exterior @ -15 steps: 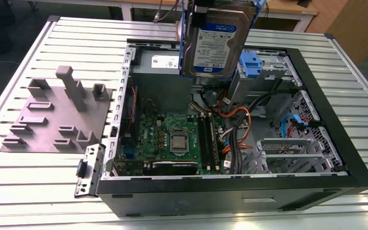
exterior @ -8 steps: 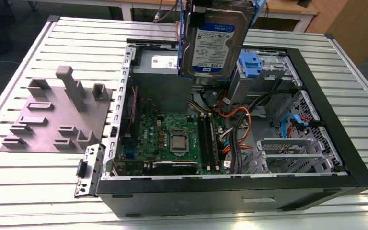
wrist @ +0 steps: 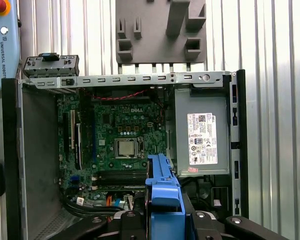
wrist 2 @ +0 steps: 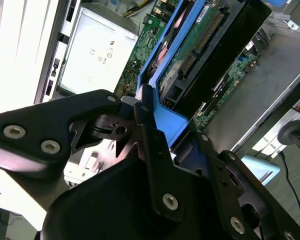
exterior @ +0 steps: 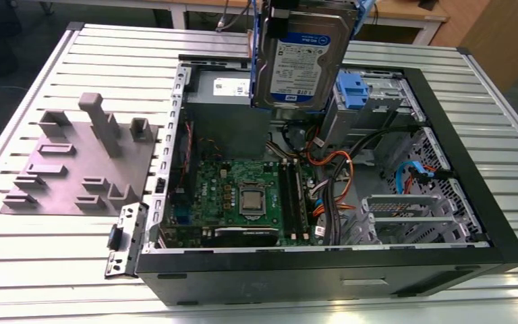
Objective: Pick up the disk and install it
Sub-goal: 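Insert the disk into the insertion slot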
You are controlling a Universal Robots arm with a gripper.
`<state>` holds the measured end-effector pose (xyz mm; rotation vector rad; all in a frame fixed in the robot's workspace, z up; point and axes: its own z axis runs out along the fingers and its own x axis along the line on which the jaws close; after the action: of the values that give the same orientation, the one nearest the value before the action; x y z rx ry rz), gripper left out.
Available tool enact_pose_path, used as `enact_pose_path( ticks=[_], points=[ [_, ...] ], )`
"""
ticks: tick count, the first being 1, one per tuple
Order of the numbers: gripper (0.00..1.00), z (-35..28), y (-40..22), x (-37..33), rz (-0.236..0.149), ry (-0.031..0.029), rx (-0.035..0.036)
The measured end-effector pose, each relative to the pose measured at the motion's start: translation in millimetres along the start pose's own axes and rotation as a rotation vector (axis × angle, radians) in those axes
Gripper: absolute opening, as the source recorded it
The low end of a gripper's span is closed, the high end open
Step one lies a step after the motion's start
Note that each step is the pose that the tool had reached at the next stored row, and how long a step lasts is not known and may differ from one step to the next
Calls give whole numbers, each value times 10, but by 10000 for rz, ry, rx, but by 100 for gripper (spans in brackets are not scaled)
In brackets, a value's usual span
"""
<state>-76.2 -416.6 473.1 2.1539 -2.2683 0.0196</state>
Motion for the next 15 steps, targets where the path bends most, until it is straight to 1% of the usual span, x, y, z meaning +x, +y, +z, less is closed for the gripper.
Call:
enact_pose_path(
  ticks=[2, 3, 10, 12, 15],
  points=[
    [36, 0, 0, 0, 0, 0, 0],
    [36, 0, 64, 3, 1, 0, 0],
    [36, 0, 85, 4, 1, 0, 0],
    [36, 0, 119, 6, 1, 0, 0],
    [36, 0, 120, 6, 0, 0, 0]
  ],
)
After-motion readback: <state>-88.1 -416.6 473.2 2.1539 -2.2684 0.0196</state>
